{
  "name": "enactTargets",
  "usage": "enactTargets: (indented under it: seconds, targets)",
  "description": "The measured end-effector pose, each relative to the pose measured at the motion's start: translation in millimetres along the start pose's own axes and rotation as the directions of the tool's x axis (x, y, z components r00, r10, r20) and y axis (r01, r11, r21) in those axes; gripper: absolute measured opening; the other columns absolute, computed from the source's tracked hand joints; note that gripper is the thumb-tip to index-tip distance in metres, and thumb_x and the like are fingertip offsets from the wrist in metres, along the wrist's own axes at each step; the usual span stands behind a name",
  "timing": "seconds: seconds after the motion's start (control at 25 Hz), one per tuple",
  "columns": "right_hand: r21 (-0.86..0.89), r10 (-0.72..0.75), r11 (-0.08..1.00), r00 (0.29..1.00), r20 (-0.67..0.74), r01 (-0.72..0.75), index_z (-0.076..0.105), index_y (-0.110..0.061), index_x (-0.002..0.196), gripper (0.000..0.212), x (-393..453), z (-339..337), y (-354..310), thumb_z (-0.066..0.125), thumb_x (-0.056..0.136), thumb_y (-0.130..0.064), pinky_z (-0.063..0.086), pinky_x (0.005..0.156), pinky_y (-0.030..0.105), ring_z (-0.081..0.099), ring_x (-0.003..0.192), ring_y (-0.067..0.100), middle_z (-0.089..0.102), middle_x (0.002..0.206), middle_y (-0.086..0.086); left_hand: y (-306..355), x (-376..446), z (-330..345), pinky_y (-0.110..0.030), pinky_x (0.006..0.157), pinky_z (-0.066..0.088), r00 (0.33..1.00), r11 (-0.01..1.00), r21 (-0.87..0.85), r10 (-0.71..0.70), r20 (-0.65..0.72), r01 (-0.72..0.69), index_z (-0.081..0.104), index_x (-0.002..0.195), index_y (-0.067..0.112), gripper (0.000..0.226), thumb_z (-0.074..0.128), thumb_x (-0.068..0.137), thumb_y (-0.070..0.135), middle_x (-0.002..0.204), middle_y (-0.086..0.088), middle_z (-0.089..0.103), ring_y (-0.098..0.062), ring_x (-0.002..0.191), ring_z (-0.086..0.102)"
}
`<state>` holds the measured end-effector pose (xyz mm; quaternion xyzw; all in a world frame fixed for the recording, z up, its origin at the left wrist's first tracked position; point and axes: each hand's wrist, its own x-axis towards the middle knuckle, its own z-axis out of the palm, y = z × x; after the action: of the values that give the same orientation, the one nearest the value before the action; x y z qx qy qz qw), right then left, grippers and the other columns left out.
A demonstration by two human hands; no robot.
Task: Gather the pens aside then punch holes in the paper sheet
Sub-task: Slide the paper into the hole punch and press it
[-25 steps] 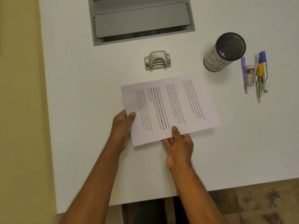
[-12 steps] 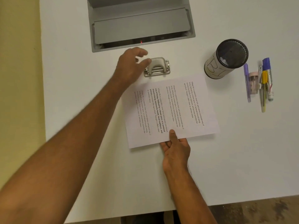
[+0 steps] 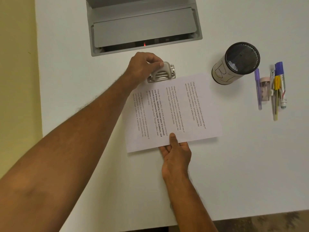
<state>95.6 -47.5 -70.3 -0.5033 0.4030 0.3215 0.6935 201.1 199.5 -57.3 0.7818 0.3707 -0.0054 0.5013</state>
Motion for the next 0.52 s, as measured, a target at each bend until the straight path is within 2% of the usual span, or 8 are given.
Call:
enactTargets:
  seconds: [0.16,0.36,0.52]
  targets:
    - [0.018,0.009,1.000,1.000,-0.007,-0.009,0.068,-0.015,0.121,0.022,1,7,-1,0.067,0.100,-0.010,0.067,0.076,0.037,0.080,0.092,0.020,0.082,0.099,0.003,0,1,-1,-0.037,0.102,0.055,1.000,1.000,-0.023,-0.017,0.017,0.017,0.081,0.111,0.018,0.021,0.073,0.097,0.030,0.113,0.003,0.077,-0.017,0.109,0.068]
    - [0.039,0.018,0.999,1.000,-0.008,-0.017,0.067,-0.015,0.124,0.024,2,19,-3,0.066,0.100,-0.009,0.067,0.073,0.035,0.081,0.088,0.018,0.083,0.094,0.000,-2,1,0,-0.038,0.101,0.057,0.999,0.998,-0.052,-0.020,0.032,0.021,0.081,0.113,0.018,0.022,0.073,0.097,0.030,0.113,0.002,0.077,-0.018,0.108,0.069]
    - [0.031,0.019,0.999,1.000,-0.007,-0.019,0.067,-0.016,0.123,0.023,5,27,-3,0.067,0.100,-0.010,0.067,0.074,0.035,0.080,0.090,0.019,0.081,0.104,0.005,-4,3,-3,-0.037,0.101,0.057,0.999,0.997,-0.074,-0.009,0.034,0.011,0.082,0.112,0.018,0.021,0.074,0.096,0.029,0.110,0.004,0.079,-0.016,0.107,0.070]
